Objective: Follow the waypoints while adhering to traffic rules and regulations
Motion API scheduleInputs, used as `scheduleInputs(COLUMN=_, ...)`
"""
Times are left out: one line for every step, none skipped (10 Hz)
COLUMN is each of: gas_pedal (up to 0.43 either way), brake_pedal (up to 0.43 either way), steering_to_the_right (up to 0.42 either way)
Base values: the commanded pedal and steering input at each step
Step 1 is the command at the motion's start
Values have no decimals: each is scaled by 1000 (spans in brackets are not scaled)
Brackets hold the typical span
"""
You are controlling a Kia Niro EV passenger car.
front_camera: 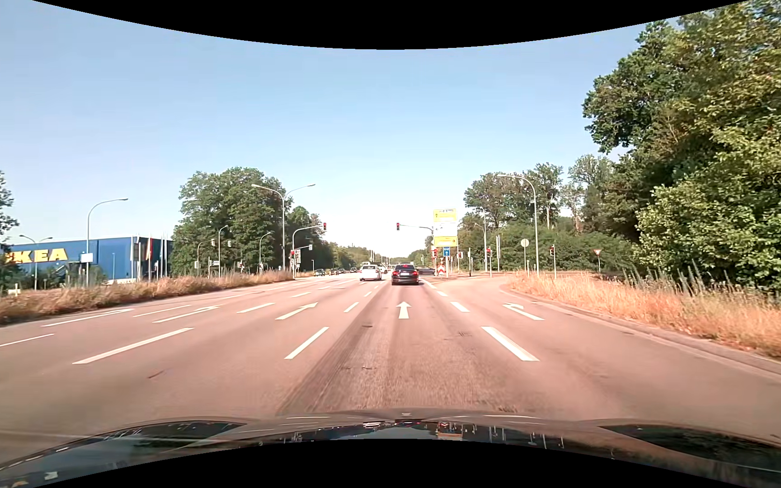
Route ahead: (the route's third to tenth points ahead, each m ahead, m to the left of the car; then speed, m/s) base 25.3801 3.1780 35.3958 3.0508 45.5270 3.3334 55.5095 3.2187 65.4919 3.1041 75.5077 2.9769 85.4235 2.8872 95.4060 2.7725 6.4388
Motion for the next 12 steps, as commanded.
scheduleInputs(gas_pedal=0, brake_pedal=183, steering_to_the_right=-2)
scheduleInputs(gas_pedal=0, brake_pedal=183, steering_to_the_right=-2)
scheduleInputs(gas_pedal=0, brake_pedal=183, steering_to_the_right=-2)
scheduleInputs(gas_pedal=0, brake_pedal=183, steering_to_the_right=-2)
scheduleInputs(gas_pedal=0, brake_pedal=183, steering_to_the_right=-2)
scheduleInputs(gas_pedal=0, brake_pedal=183, steering_to_the_right=-2)
scheduleInputs(gas_pedal=0, brake_pedal=177, steering_to_the_right=-2)
scheduleInputs(gas_pedal=0, brake_pedal=177, steering_to_the_right=-2)
scheduleInputs(gas_pedal=0, brake_pedal=177, steering_to_the_right=-2)
scheduleInputs(gas_pedal=0, brake_pedal=177, steering_to_the_right=-2)
scheduleInputs(gas_pedal=0, brake_pedal=177, steering_to_the_right=-2)
scheduleInputs(gas_pedal=0, brake_pedal=177, steering_to_the_right=-2)
